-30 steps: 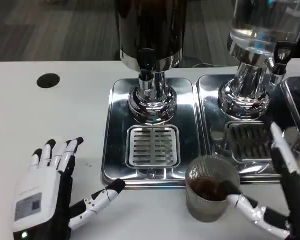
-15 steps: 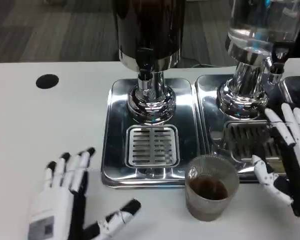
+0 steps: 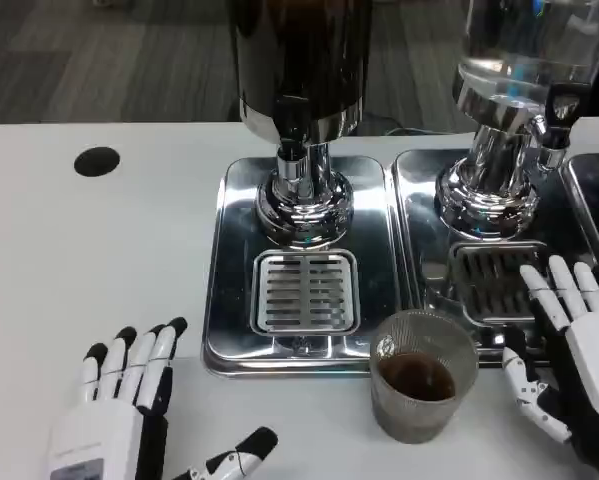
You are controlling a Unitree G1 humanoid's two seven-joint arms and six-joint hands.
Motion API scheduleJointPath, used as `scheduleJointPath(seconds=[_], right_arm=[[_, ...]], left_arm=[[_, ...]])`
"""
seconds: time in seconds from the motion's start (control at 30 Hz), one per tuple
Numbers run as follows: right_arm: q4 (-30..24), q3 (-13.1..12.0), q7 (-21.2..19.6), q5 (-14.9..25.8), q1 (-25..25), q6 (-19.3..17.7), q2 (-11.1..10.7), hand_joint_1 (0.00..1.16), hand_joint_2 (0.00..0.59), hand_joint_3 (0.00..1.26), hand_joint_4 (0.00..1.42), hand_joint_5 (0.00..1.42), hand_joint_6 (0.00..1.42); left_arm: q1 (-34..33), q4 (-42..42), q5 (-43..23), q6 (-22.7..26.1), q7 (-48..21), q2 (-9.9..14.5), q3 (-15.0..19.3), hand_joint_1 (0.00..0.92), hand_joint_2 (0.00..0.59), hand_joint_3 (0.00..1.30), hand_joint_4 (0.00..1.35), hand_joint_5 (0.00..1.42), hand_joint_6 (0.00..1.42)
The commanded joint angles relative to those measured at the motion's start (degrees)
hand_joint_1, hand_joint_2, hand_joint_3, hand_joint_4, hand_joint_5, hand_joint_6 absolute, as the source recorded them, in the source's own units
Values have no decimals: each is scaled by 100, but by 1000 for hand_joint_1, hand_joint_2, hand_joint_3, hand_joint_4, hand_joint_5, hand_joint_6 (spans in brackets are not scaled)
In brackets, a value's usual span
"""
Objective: Grasp the cup under the faucet to collect the drink, then remove the cup.
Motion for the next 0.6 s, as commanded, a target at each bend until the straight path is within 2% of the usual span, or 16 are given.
scheduleJointPath(seconds=[0.03,0.3,0.43,0.6], right_arm=[[33,97,-178,108,-29,-38,-214,113,538,113,0,0,0],[471,246,-335,421,-117,-183,-340,137,548,114,0,0,0],[231,253,-630,364,21,-107,-327,150,551,132,20,0,25],[139,274,-611,422,69,-114,-336,161,538,155,40,0,40]], left_arm=[[103,-42,122,73,51,39,15,0,86,99,0,29,0],[237,-174,176,192,73,5,52,0,86,99,0,29,0],[256,-107,117,167,112,-33,93,0,86,99,0,29,0],[290,-120,104,163,167,-91,97,0,83,99,0,30,0]])
